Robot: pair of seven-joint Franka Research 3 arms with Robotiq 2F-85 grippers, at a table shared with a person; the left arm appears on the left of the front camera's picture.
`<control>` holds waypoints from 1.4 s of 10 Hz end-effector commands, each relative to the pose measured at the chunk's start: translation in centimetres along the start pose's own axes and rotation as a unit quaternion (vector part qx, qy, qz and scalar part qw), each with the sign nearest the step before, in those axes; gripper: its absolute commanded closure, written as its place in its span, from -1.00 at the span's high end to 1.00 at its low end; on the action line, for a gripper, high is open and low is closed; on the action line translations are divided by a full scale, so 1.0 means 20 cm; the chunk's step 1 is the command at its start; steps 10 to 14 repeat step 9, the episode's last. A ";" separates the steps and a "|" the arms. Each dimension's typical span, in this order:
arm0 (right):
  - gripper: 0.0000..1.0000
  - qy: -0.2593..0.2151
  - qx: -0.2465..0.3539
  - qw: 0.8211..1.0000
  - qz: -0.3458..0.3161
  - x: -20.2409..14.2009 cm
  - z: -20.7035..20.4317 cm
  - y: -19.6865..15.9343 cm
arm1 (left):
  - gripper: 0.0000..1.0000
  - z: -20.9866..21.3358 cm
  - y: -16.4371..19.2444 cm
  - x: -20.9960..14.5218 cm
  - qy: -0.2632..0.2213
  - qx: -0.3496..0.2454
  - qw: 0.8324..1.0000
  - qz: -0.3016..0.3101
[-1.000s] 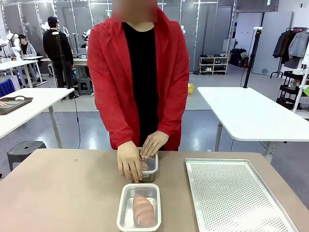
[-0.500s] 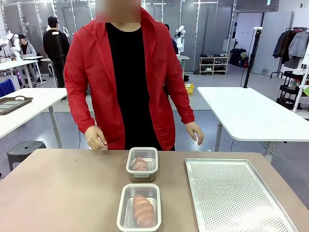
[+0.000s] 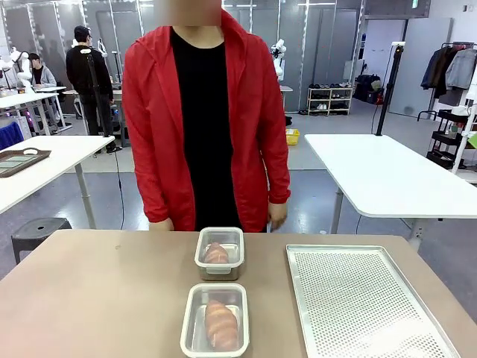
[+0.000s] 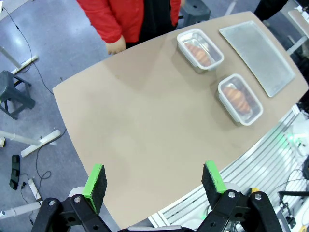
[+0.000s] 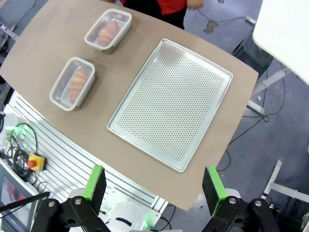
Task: Place the bread into the airtight container.
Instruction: Pick up a Butter Roll and place it into an empty Airtight Container.
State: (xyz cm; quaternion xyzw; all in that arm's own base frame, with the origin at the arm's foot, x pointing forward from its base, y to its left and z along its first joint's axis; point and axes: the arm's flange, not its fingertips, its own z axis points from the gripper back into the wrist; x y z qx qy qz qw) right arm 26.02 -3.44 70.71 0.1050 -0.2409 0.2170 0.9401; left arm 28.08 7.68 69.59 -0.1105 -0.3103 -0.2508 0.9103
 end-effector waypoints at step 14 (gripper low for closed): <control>1.00 0.004 0.006 1.000 0.001 0.01 0.00 0.01 | 1.00 0.01 0.00 0.01 -0.001 -0.002 1.000 -0.003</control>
